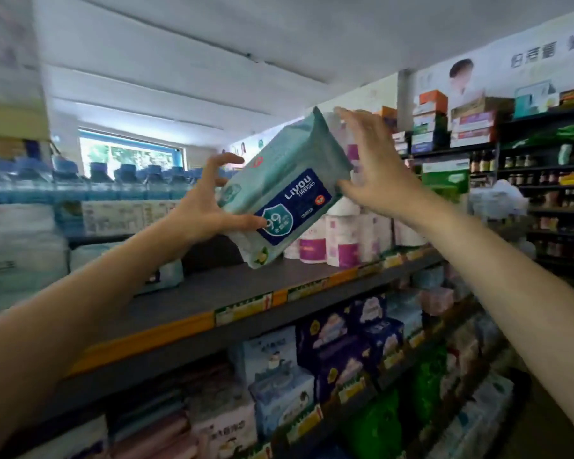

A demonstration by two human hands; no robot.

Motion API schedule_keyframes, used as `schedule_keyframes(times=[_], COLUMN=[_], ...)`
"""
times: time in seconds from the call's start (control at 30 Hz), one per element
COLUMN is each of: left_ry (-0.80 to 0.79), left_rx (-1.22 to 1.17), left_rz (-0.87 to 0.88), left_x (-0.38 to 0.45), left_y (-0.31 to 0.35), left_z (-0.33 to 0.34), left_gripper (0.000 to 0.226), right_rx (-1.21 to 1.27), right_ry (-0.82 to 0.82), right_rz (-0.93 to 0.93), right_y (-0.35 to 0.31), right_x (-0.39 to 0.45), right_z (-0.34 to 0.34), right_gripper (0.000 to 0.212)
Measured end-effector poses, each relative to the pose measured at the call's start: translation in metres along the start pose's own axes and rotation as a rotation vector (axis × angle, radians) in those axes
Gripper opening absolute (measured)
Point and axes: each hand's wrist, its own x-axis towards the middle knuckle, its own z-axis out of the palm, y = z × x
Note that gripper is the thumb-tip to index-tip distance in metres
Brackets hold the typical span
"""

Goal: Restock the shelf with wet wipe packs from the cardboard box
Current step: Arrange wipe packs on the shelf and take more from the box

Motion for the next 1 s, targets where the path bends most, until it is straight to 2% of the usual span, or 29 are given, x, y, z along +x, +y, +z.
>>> schedule_keyframes(times=[0.1, 0.17, 0.23, 0.4, 0.47, 0.53, 0.63, 0.77, 0.87, 1.0], left_ry=[0.023, 0.003, -0.053, -0.026, 0.045, 0.110, 0.194, 0.362, 0.293, 0.072], left_rx=[0.135, 0.225, 0.341, 0.630, 0.810, 0.895, 0.958, 1.310, 1.407, 1.486], left_rz=[0.000, -0.034, -0.108, -0.265, -0.282, -0.297, -0.336, -0.282, -0.422, -0.669], left_x=[0.017, 0.027, 0.033, 0.032, 0.031, 0.032, 0.034, 0.030, 0.021, 0.017], left_y=[0.003, 0.008, 0.011, -0.005, -0.021, -0.035, -0.048, -0.068, -0.088, -0.115], left_z=[-0.035, -0.059, -0.080, -0.123, -0.136, -0.148, -0.163, -0.175, -0.181, -0.180], left_gripper=[0.076, 0.073, 0.068, 0.060, 0.054, 0.054, 0.059, 0.054, 0.058, 0.080], right_rx=[-0.476, -0.567, -0.537, -0.320, -0.186, -0.079, 0.022, 0.111, 0.083, -0.095], right_ry=[0.041, 0.157, 0.228, 0.157, 0.110, 0.094, 0.081, 0.096, 0.040, -0.159], right_rz=[-0.385, -0.525, -0.598, -0.590, -0.587, -0.595, -0.584, -0.505, -0.511, -0.532], right_y=[-0.006, -0.008, -0.012, -0.032, -0.041, -0.050, -0.062, -0.081, -0.098, -0.114], right_x=[0.027, 0.056, 0.082, 0.119, 0.132, 0.146, 0.163, 0.188, 0.198, 0.187], right_z=[0.035, 0.061, 0.085, 0.154, 0.180, 0.201, 0.233, 0.265, 0.285, 0.317], right_gripper=[0.104, 0.101, 0.095, 0.106, 0.097, 0.089, 0.090, 0.091, 0.087, 0.100])
